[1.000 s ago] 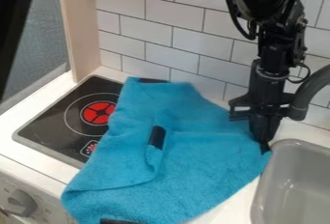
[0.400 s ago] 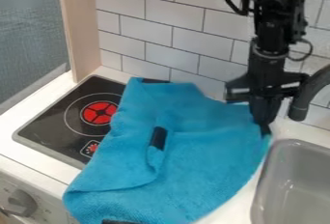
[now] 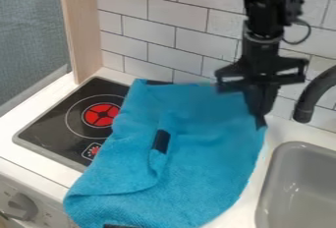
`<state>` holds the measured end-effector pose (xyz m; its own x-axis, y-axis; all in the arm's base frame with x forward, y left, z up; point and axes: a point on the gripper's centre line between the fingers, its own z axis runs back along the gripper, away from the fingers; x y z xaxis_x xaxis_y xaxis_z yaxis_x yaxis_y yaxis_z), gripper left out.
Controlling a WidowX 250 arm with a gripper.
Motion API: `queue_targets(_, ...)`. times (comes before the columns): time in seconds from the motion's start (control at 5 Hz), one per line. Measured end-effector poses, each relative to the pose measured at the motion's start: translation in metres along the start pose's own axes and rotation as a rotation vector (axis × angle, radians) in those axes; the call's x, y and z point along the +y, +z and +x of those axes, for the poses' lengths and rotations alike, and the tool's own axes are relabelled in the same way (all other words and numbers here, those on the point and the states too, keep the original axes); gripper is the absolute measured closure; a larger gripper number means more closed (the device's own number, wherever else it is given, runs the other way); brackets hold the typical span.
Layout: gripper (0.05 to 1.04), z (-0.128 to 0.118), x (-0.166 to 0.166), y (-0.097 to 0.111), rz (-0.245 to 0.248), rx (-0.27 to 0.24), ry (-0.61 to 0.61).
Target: Fold the cloth from right to left
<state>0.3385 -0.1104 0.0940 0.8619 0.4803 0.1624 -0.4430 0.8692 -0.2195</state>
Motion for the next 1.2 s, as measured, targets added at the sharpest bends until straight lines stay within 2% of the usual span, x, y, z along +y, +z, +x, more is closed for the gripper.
queue_targets(0.2, 1.032, 0.004, 0.022, 0.017, -0.018, 0.018, 0.009)
queue_targets(0.4, 1.032, 0.015, 0.047, 0.022, -0.021, 0.062, 0.002)
queue_targets(0.6, 1.032, 0.02, 0.066, 0.024, 0.005, 0.1, -0.046)
queue_targets(0.8, 1.032, 0.027, 0.092, 0.014, 0.026, 0.166, -0.078)
queue_targets(1.0, 1.032, 0.03, 0.113, 0.002, -0.031, 0.207, -0.148)
queue_targets(1.2, 1.032, 0.029, 0.129, -0.013, -0.022, 0.244, -0.158)
